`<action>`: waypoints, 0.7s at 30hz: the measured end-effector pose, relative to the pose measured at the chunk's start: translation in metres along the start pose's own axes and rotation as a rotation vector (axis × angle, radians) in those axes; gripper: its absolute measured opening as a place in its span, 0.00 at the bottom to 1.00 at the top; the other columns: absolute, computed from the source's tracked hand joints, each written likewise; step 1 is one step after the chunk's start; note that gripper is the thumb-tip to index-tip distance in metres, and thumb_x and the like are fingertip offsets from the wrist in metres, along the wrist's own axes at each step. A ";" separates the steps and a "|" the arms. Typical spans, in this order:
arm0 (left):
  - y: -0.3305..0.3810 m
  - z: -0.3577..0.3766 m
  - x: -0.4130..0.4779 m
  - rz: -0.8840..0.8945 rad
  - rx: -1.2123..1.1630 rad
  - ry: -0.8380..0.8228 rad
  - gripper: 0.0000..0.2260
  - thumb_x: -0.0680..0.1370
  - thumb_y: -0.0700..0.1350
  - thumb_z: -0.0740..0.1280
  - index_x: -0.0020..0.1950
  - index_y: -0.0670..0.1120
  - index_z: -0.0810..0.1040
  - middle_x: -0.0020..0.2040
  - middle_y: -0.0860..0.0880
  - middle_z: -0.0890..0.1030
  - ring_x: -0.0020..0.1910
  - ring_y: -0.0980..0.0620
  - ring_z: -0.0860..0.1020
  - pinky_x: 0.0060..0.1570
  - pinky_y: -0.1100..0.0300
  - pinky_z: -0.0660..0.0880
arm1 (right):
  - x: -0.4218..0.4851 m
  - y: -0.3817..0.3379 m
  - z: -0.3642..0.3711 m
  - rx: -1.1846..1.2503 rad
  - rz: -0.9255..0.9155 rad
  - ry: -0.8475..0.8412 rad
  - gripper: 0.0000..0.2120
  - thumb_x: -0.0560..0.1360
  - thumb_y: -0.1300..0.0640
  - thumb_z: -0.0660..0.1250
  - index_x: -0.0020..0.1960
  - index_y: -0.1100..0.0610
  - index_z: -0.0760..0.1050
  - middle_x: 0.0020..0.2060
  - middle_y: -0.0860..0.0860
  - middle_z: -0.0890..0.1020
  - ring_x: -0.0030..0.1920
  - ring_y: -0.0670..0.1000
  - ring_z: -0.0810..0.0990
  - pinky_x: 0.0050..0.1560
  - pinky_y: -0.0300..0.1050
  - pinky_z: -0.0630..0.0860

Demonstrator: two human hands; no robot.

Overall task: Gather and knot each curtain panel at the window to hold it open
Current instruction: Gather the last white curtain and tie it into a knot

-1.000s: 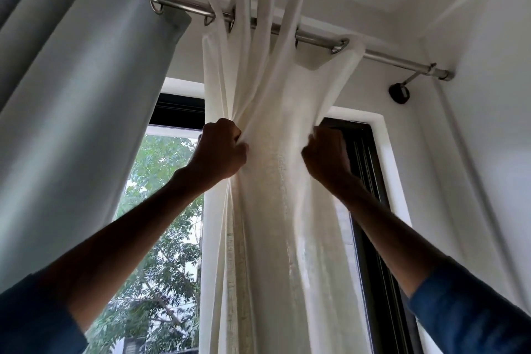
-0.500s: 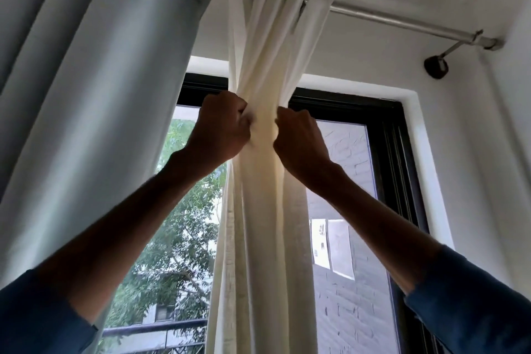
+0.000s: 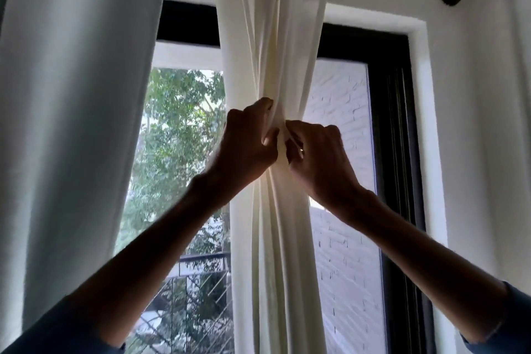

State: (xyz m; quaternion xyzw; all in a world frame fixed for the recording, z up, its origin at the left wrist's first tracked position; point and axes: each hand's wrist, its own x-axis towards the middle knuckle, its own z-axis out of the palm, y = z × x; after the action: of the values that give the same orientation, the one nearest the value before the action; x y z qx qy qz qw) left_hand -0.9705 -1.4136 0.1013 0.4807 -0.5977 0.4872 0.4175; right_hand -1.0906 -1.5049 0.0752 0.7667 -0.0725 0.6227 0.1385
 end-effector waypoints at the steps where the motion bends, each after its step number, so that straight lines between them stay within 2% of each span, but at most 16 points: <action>1: 0.001 0.003 -0.012 -0.029 -0.009 -0.003 0.10 0.75 0.41 0.68 0.55 0.43 0.75 0.40 0.49 0.79 0.37 0.44 0.77 0.42 0.55 0.72 | -0.009 -0.001 0.001 0.014 0.021 -0.012 0.08 0.77 0.65 0.64 0.44 0.56 0.78 0.31 0.49 0.78 0.30 0.53 0.74 0.42 0.49 0.74; 2: 0.003 0.006 -0.022 -0.051 -0.012 0.005 0.14 0.75 0.42 0.68 0.61 0.43 0.74 0.44 0.49 0.80 0.39 0.44 0.78 0.45 0.61 0.69 | -0.016 -0.002 0.000 0.051 0.047 -0.025 0.07 0.77 0.64 0.63 0.42 0.57 0.77 0.31 0.50 0.78 0.31 0.54 0.76 0.43 0.52 0.75; 4: 0.013 0.008 -0.043 -0.073 -0.049 0.045 0.20 0.75 0.40 0.69 0.66 0.43 0.72 0.41 0.52 0.79 0.36 0.48 0.78 0.43 0.69 0.62 | -0.031 -0.007 -0.004 0.179 0.108 -0.039 0.06 0.77 0.62 0.63 0.42 0.58 0.78 0.33 0.52 0.82 0.35 0.55 0.82 0.43 0.54 0.79; 6: 0.027 0.006 -0.060 -0.108 -0.134 0.070 0.25 0.74 0.37 0.70 0.70 0.43 0.69 0.35 0.52 0.79 0.31 0.52 0.77 0.43 0.73 0.66 | -0.047 -0.014 -0.011 0.298 0.198 -0.018 0.05 0.76 0.61 0.67 0.47 0.60 0.82 0.38 0.49 0.87 0.40 0.47 0.86 0.46 0.47 0.82; 7: 0.033 0.004 -0.068 -0.134 -0.193 0.090 0.28 0.73 0.36 0.70 0.71 0.42 0.66 0.35 0.51 0.80 0.30 0.53 0.78 0.42 0.72 0.70 | -0.055 -0.017 -0.013 0.349 0.247 -0.014 0.05 0.76 0.61 0.69 0.48 0.59 0.84 0.40 0.47 0.87 0.41 0.42 0.86 0.45 0.43 0.83; 8: 0.038 0.004 -0.077 -0.164 -0.270 0.115 0.30 0.73 0.35 0.70 0.73 0.41 0.63 0.41 0.52 0.82 0.31 0.53 0.80 0.40 0.69 0.74 | -0.065 -0.022 -0.014 0.391 0.300 -0.020 0.05 0.75 0.60 0.71 0.48 0.59 0.85 0.40 0.46 0.87 0.41 0.39 0.85 0.44 0.39 0.83; 9: 0.043 0.003 -0.086 -0.193 -0.356 0.142 0.33 0.72 0.34 0.70 0.74 0.40 0.60 0.51 0.54 0.82 0.33 0.54 0.82 0.39 0.64 0.77 | -0.075 -0.025 -0.014 0.418 0.352 -0.024 0.05 0.74 0.59 0.73 0.49 0.58 0.85 0.40 0.45 0.87 0.40 0.37 0.85 0.43 0.36 0.82; 10: 0.046 0.004 -0.092 -0.217 -0.417 0.164 0.34 0.72 0.34 0.71 0.74 0.39 0.58 0.61 0.58 0.77 0.35 0.54 0.83 0.38 0.60 0.80 | -0.084 -0.027 -0.012 0.433 0.402 -0.028 0.05 0.73 0.59 0.75 0.49 0.58 0.85 0.40 0.44 0.87 0.40 0.36 0.85 0.42 0.34 0.81; 11: 0.048 0.006 -0.101 -0.246 -0.442 0.165 0.35 0.72 0.34 0.72 0.74 0.38 0.58 0.65 0.64 0.71 0.36 0.53 0.83 0.37 0.58 0.80 | -0.094 -0.029 -0.009 0.445 0.452 -0.037 0.06 0.72 0.59 0.76 0.50 0.57 0.86 0.41 0.43 0.87 0.40 0.35 0.84 0.41 0.33 0.81; 12: 0.046 0.010 -0.109 -0.279 -0.427 0.148 0.34 0.71 0.36 0.72 0.73 0.39 0.59 0.63 0.67 0.70 0.37 0.53 0.83 0.37 0.56 0.80 | -0.104 -0.031 -0.005 0.459 0.497 -0.043 0.07 0.71 0.60 0.76 0.49 0.57 0.86 0.41 0.43 0.87 0.40 0.36 0.85 0.42 0.34 0.81; 14: 0.042 0.021 -0.128 -0.393 -0.347 0.071 0.28 0.70 0.42 0.73 0.67 0.41 0.66 0.52 0.61 0.78 0.37 0.52 0.82 0.38 0.53 0.80 | -0.123 -0.035 0.001 0.490 0.575 -0.050 0.07 0.71 0.60 0.76 0.48 0.56 0.86 0.40 0.43 0.87 0.40 0.38 0.85 0.44 0.42 0.84; 16: 0.041 0.029 -0.146 -0.488 -0.257 -0.018 0.18 0.71 0.49 0.72 0.57 0.44 0.75 0.42 0.54 0.81 0.39 0.50 0.81 0.41 0.52 0.79 | -0.142 -0.040 0.006 0.503 0.607 -0.035 0.05 0.72 0.59 0.75 0.48 0.55 0.86 0.39 0.42 0.87 0.40 0.39 0.85 0.45 0.44 0.84; 17: 0.042 0.033 -0.155 -0.513 -0.218 -0.051 0.14 0.72 0.51 0.71 0.52 0.44 0.78 0.41 0.52 0.81 0.39 0.51 0.80 0.41 0.55 0.78 | -0.151 -0.044 0.008 0.496 0.605 -0.023 0.05 0.73 0.59 0.75 0.49 0.55 0.86 0.40 0.42 0.87 0.41 0.38 0.85 0.46 0.43 0.84; 19: 0.050 0.035 -0.177 -0.549 -0.202 -0.107 0.09 0.75 0.50 0.70 0.47 0.44 0.81 0.38 0.54 0.81 0.34 0.56 0.77 0.34 0.69 0.72 | -0.170 -0.050 0.012 0.465 0.602 -0.016 0.06 0.74 0.57 0.74 0.51 0.53 0.86 0.41 0.41 0.86 0.42 0.37 0.85 0.47 0.38 0.82; 21: 0.058 0.036 -0.199 -0.577 -0.220 -0.172 0.07 0.77 0.47 0.68 0.43 0.46 0.81 0.34 0.56 0.78 0.30 0.59 0.74 0.29 0.72 0.67 | -0.191 -0.055 0.018 0.435 0.612 -0.026 0.07 0.74 0.55 0.74 0.52 0.52 0.86 0.42 0.41 0.86 0.43 0.37 0.84 0.47 0.34 0.79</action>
State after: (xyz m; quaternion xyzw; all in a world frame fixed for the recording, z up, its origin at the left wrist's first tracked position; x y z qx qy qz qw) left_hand -0.9912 -1.4117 -0.1084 0.6217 -0.5191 0.2388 0.5357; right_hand -1.0995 -1.4701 -0.1209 0.7289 -0.1660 0.6263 -0.2211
